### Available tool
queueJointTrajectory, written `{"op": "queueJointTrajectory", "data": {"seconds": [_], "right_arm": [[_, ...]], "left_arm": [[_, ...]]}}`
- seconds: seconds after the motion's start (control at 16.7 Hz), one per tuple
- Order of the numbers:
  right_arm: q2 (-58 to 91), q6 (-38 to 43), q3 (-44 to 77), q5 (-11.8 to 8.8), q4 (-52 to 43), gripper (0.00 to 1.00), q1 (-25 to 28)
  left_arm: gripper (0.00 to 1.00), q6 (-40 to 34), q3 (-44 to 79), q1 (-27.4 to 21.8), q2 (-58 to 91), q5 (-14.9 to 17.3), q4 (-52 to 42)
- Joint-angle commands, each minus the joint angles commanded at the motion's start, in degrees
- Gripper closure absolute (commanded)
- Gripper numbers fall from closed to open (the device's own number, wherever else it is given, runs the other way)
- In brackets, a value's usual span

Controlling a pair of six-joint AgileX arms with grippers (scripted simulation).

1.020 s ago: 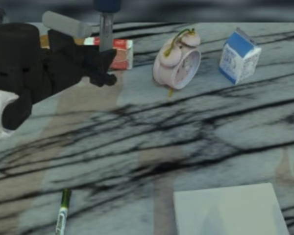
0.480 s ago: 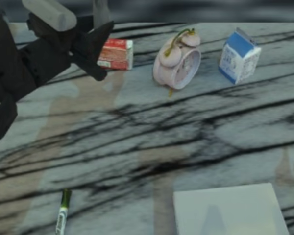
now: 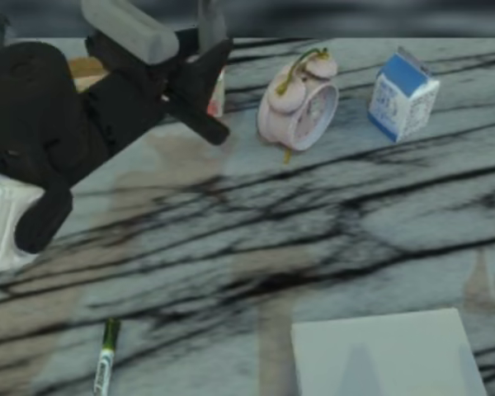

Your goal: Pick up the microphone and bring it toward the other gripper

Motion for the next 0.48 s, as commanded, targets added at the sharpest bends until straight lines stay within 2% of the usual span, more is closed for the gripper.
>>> {"op": "queueJointTrajectory", "data": {"seconds": [0.18, 0.3, 0.48], "right_arm": [[0.0, 0.0, 0.0, 0.0, 0.0, 0.0, 0.0], [0.0, 0.0, 0.0, 0.0, 0.0, 0.0, 0.0], [0.0, 0.0, 0.0, 0.0, 0.0, 0.0, 0.0]], "left_arm": [[1.0, -0.28, -0.56, -6.97, 1.2, -7.66, 3.64], [1.0, -0.39, -0.82, -10.65, 1.58, -11.51, 5.57], [1.0, -0.43, -0.92, -12.17, 1.67, -13.03, 6.48]]}}
